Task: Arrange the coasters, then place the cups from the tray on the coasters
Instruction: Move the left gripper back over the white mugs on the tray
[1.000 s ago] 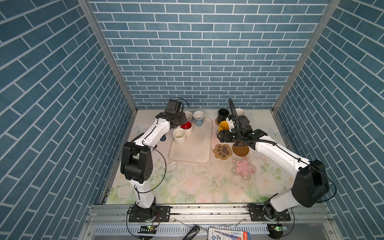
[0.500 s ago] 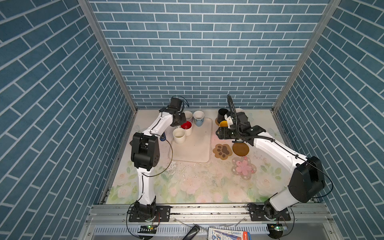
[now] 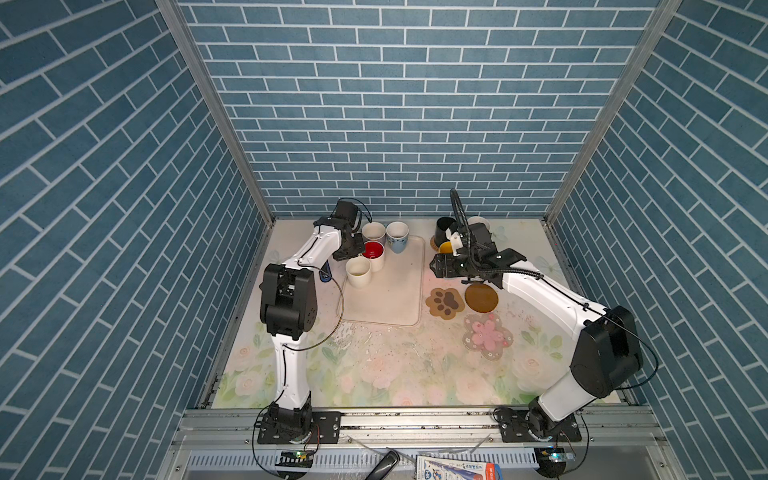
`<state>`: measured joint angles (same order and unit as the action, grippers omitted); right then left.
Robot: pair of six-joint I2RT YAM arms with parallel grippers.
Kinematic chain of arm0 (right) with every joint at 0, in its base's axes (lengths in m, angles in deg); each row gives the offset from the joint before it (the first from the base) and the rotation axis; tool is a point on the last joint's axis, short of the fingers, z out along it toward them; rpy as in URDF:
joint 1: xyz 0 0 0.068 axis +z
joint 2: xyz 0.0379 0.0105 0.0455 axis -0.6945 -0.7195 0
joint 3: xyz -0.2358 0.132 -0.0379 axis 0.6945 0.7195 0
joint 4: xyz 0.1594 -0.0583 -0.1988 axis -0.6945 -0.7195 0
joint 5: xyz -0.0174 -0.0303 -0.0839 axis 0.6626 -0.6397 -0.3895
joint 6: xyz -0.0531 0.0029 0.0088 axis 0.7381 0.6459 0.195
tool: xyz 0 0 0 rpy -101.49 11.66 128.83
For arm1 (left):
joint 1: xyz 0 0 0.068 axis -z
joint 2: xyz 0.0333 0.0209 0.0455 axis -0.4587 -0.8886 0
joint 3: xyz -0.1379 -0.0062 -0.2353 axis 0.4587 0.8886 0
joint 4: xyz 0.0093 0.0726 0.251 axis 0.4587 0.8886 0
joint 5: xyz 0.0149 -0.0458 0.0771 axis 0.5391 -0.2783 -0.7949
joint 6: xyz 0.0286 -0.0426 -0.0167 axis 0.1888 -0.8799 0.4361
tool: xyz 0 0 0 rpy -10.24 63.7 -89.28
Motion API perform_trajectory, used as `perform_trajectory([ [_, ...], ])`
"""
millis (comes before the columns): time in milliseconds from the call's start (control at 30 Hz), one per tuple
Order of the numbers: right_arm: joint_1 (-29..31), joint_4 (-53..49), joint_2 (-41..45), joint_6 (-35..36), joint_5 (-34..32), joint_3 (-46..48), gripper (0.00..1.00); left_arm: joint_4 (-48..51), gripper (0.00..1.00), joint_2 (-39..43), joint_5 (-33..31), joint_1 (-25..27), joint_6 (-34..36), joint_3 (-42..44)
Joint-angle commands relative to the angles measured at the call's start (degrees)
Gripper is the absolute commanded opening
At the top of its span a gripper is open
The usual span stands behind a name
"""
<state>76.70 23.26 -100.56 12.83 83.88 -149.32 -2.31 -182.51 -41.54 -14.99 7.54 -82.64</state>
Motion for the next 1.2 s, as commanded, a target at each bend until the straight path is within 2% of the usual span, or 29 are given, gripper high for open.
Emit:
perform_trajectory([
  [0, 0.18, 0.67, -0.37, 0.99, -0.04, -1.73, 0.84, 0.84, 0.0, 2.6, -0.44, -0.28, 0.61, 2.57],
  [300, 0.16, 1.63, 0.29, -0.01, 0.61, -0.17, 0.84, -1.07, 0.0, 7.22, -0.48, -0.28, -0.46, 8.84],
  [700, 0.16, 2.8, 2.79, -0.65, 1.17, 2.75, 0.84, -6.92, 0.0, 14.11, 1.63, 0.37, -3.91, 21.73],
  [1167, 0.15, 4.02, 6.33, -1.71, 1.62, 7.61, 0.84, -9.78, 0.0, 18.09, -0.37, 7.95, -6.47, 28.95],
])
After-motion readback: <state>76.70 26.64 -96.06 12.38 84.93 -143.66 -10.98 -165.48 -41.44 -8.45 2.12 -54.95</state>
